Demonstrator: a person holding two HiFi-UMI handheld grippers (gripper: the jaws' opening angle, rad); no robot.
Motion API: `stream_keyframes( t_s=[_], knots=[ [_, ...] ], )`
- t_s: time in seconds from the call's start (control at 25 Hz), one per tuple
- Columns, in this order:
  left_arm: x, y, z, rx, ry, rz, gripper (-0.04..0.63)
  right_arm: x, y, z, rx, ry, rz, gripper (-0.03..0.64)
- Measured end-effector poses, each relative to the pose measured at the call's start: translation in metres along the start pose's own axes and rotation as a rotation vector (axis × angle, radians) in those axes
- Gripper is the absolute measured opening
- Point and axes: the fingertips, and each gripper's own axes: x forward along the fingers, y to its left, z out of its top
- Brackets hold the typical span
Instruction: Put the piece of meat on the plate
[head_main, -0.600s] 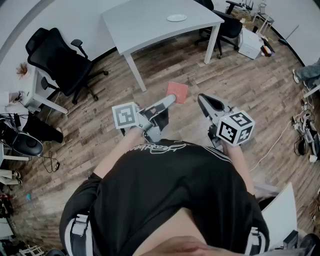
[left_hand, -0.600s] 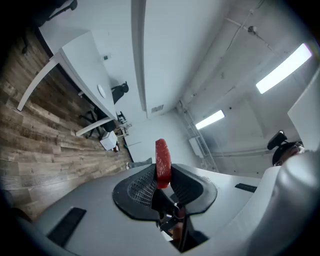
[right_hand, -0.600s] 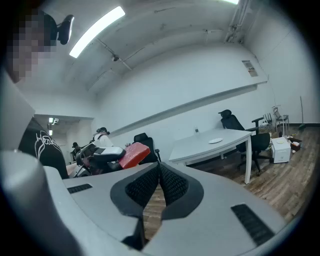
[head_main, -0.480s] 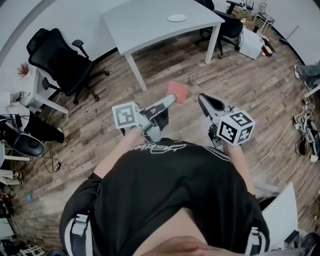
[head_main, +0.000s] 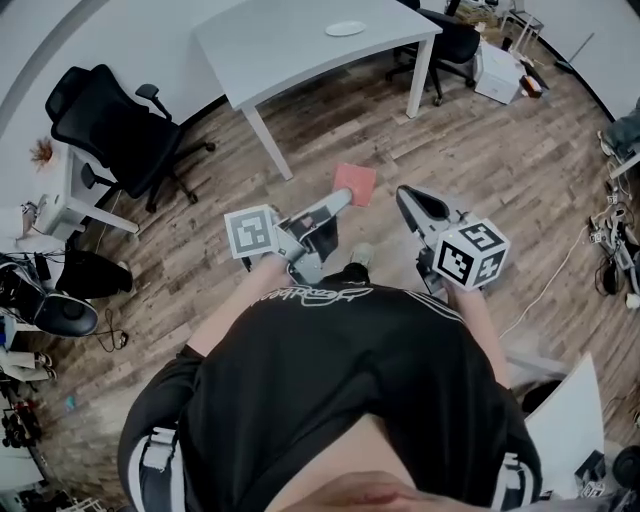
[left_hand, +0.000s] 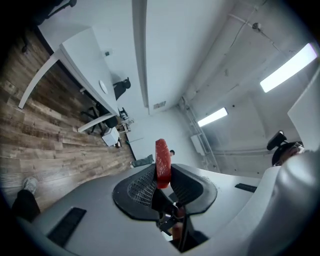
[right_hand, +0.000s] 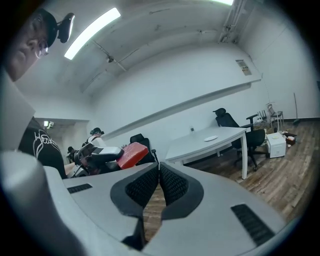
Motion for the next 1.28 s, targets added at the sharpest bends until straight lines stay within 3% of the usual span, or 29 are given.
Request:
stream_keyframes(
  t_s=[0.4,0.64,0.92,1.28],
  knots=[
    [0.021,0.023,0.002,-0.057,0.048,-0.011,0.086,0.005,-0.027,-0.009,0.052,0.025,-0.046,0.014],
    [0.033,0.059,0.024,-0.108,0.016,0.002,0.086,0.035,-0.059,-0.014,0.064,0.071,-0.050,0.014],
    [0.053,0.118,0.092,-0.173,-0.038,0.052,0.086,0.106,-0.114,-0.005,0.107,0.108,-0.042,0.014],
    [0.099,0.178,0.194,-0.177,-0.028,0.083,0.086,0.200,-0.186,0.019,0.166,0.138,-0.039,0.014]
  ],
)
